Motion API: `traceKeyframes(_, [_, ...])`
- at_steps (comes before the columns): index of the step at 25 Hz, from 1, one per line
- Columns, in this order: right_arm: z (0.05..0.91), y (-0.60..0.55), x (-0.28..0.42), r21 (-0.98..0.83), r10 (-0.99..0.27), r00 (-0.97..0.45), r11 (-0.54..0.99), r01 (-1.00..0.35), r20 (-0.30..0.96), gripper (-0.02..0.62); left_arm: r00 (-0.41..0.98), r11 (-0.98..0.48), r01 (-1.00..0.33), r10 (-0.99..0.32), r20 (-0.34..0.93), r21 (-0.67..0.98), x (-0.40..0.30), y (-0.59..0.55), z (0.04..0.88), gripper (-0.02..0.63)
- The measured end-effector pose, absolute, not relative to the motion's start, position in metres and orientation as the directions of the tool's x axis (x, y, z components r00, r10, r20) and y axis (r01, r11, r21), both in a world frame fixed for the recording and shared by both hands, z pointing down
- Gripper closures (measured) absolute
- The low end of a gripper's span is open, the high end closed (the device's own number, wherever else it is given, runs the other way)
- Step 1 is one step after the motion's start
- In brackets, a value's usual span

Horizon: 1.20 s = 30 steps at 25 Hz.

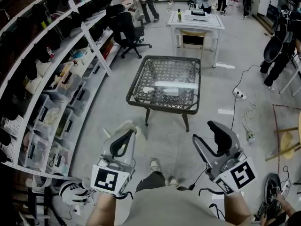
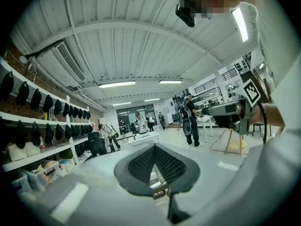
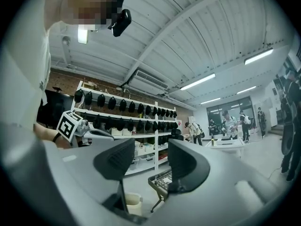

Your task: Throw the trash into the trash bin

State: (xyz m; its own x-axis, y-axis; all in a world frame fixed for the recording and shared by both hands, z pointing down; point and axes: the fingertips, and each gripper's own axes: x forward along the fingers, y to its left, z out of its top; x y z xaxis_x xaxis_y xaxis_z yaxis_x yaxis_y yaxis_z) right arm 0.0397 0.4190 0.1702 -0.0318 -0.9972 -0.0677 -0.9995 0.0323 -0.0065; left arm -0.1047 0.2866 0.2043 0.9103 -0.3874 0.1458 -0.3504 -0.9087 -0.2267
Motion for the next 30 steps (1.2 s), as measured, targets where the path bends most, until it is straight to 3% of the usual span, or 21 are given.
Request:
traceKeyframes(13, [0.192,0.355,0.060,-0.003,-1.000,-0.009,0.009,-1.000,0.001,0.368,0.924,-0.925,-0.323,-0.354,0.143,-0.201,-0.076,0.221,0.216,0.604])
traceKeyframes(30, [0.224,0.170,0.113,0.055,-0.982,0.047,-0.038,-0.998,0.182,0.350,0.943,-0.955,-0.257,-0.282,0.179,-0.152,-0.021,0.029,0.241,0.604])
